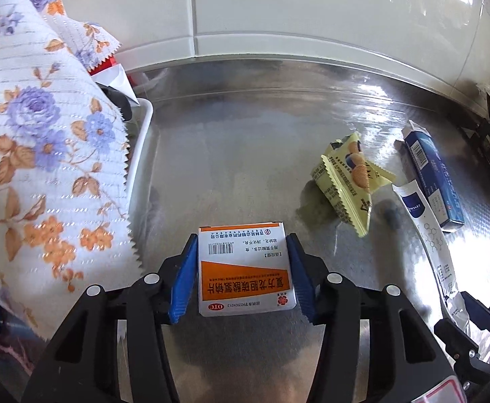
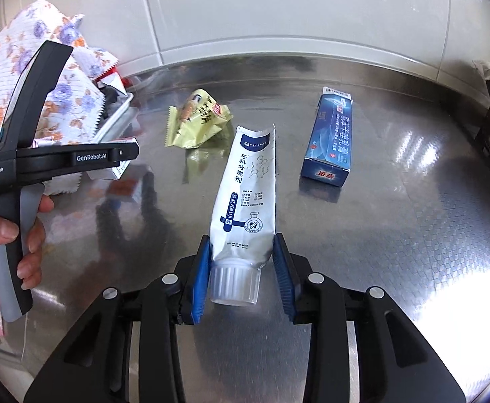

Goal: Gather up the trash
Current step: 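Carry the medicine box and toothpaste tube down over the yellow bin, then open the left tool to drop the box while the right tool drops the tube, then raise both tools back over the counter toward the yellow snack packet, then grasp the yellow snack packet with the left tool while the right tool grasps the blue toothpaste box, then carry the yellow packet and blue box down over the yellow bin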

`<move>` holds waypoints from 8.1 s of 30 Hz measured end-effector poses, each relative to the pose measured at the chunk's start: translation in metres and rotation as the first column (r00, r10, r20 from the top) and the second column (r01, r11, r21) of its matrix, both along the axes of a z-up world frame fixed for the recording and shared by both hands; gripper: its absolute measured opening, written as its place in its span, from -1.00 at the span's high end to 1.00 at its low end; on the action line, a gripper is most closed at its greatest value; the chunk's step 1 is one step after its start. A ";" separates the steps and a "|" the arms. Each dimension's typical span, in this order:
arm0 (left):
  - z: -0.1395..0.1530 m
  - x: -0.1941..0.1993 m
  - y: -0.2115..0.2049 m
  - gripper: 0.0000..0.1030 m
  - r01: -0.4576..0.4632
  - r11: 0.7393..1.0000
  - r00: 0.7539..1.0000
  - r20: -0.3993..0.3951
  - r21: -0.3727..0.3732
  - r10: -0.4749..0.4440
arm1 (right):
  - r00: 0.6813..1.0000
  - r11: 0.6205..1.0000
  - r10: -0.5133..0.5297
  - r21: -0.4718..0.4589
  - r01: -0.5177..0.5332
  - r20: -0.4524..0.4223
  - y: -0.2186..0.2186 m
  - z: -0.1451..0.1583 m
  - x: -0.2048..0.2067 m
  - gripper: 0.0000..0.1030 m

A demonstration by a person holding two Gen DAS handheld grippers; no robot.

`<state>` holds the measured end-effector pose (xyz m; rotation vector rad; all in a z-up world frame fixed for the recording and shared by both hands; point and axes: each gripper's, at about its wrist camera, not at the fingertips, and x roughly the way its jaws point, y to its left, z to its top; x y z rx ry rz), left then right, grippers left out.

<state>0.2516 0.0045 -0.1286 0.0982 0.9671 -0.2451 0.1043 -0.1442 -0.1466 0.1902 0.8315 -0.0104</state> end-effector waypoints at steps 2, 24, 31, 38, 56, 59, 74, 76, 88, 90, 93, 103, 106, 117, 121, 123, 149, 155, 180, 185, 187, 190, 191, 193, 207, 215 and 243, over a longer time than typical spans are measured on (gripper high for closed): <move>0.004 -0.008 0.000 0.01 -0.008 1.000 1.000 0.005 -0.004 0.008 | 1.000 1.000 0.012 0.000 -0.012 0.014 -0.001 0.005 -0.008 0.28; 0.046 -0.188 -0.025 0.01 -0.128 0.992 0.989 0.079 0.007 0.127 | 0.972 0.977 0.215 -0.015 -0.215 0.094 -0.035 0.032 -0.138 0.28; 0.047 -0.237 -0.032 0.01 -0.107 0.994 0.992 0.075 0.036 0.104 | 0.971 0.976 0.216 0.000 -0.217 0.104 -0.036 0.032 -0.180 0.28; 0.051 -0.279 -0.028 0.01 -0.060 0.997 0.994 0.094 0.042 0.056 | 0.973 0.980 0.198 -0.005 -0.199 0.117 -0.026 0.032 -0.227 0.28; 0.005 -0.409 -0.013 0.01 -0.013 0.998 1.000 -0.007 0.059 0.013 | 0.982 0.983 0.184 0.003 -0.185 0.037 -0.009 0.002 -0.362 0.28; -0.018 -0.417 -0.014 0.01 -0.010 0.998 0.998 -0.055 0.066 0.014 | 0.978 0.978 0.209 0.014 -0.209 -0.014 -0.009 -0.018 -0.370 0.28; -0.174 -0.391 -0.033 0.01 0.095 0.993 0.952 -0.297 0.067 -0.071 | 0.897 0.941 0.336 0.155 -0.302 -0.289 -0.001 -0.159 -0.322 0.28; -0.191 -0.386 -0.033 0.01 0.115 0.991 0.944 -0.319 0.073 -0.086 | 0.887 0.937 0.343 0.174 -0.302 -0.310 0.000 -0.176 -0.312 0.28; -0.257 -0.359 -0.031 0.01 0.169 0.982 0.909 -0.398 0.086 -0.122 | 0.822 0.927 0.373 0.203 -0.314 -0.430 0.014 -0.253 -0.262 0.27; -0.264 -0.355 -0.033 0.01 0.176 0.981 0.904 -0.408 0.084 -0.127 | 0.815 0.927 0.375 0.202 -0.317 -0.442 0.021 -0.262 -0.252 0.27; -0.274 -0.349 -0.035 0.01 0.184 0.979 0.895 -0.425 0.082 -0.133 | 0.809 0.924 0.381 0.206 -0.321 -0.448 0.023 -0.273 -0.246 0.27; -0.295 -0.340 -0.034 0.00 0.193 0.978 0.878 -0.459 0.077 -0.137 | 0.801 0.918 0.390 0.264 -0.297 -0.454 0.016 -0.289 -0.232 0.26; -0.298 -0.339 -0.035 0.00 0.193 0.978 0.877 -0.461 0.076 -0.137 | 0.801 0.915 0.391 0.284 -0.287 -0.452 0.013 -0.290 -0.229 0.24; -0.293 -0.346 -0.033 -0.51 0.170 0.981 0.892 -0.437 0.089 -0.114 | 0.841 0.915 0.357 0.335 -0.226 -0.407 0.000 -0.272 -0.227 -0.07; -0.286 -0.349 -0.034 -0.51 0.167 0.983 0.896 -0.428 0.080 -0.117 | 0.859 0.918 0.329 0.344 -0.195 -0.392 -0.007 -0.261 -0.231 -0.07; -0.281 -0.352 -0.034 -0.51 0.167 0.983 0.898 -0.423 0.076 -0.120 | 0.866 0.920 0.318 0.347 -0.184 -0.386 -0.009 -0.256 -0.236 -0.07; -0.118 -0.417 -0.011 -0.51 0.025 0.996 0.972 -0.233 0.087 -0.004 | 0.978 0.979 0.160 0.146 -0.140 -0.135 -0.017 -0.083 -0.324 -0.13; -0.053 -0.432 -0.003 -0.55 -0.029 0.998 0.992 -0.123 0.047 0.035 | 0.991 0.986 0.135 0.102 -0.131 -0.024 -0.022 -0.017 -0.341 -0.14; 0.041 -0.261 -0.027 -0.56 -0.046 0.999 0.999 0.007 0.027 0.045 | 0.992 0.990 0.057 0.118 -0.071 0.114 -0.085 0.052 -0.172 -0.16; 0.045 -0.214 -0.036 -0.57 -0.028 0.999 1.000 0.007 0.035 0.028 | 0.993 0.991 0.041 0.125 -0.054 0.106 -0.087 0.052 -0.134 -0.16; 0.044 -0.192 -0.039 -0.57 -0.015 0.999 1.000 0.005 0.037 0.015 | 0.994 0.992 0.032 0.121 -0.045 0.104 -0.085 0.051 -0.112 -0.16; 0.040 -0.159 -0.042 -0.57 0.009 0.999 1.000 -0.003 0.033 -0.009 | 0.996 0.993 0.015 0.114 -0.025 0.093 -0.083 0.047 -0.082 -0.16; 0.037 -0.146 -0.043 -0.57 0.020 0.999 1.000 -0.010 0.030 -0.019 | 0.996 0.994 0.005 0.109 -0.014 0.086 -0.082 0.045 -0.070 -0.16; 0.031 -0.120 -0.044 -0.57 0.040 0.999 0.999 -0.028 0.020 -0.039 | 0.997 0.994 -0.015 0.106 0.007 0.072 -0.080 0.041 -0.052 -0.16; -0.008 0.010 -0.072 -0.57 0.159 0.987 0.984 -0.079 -0.011 -0.159 | 0.991 0.987 -0.137 0.080 0.136 -0.002 -0.074 0.015 0.054 -0.35; -0.020 0.034 -0.084 -0.58 0.192 0.981 0.980 -0.055 0.024 -0.191 | 0.981 0.981 -0.186 0.055 0.188 -0.051 -0.077 -0.005 0.088 -0.38; -0.009 0.060 -0.079 0.28 0.170 0.985 0.985 -0.005 0.023 -0.170 | 0.982 0.981 -0.186 -0.067 0.183 -0.042 -0.069 -0.010 0.094 0.18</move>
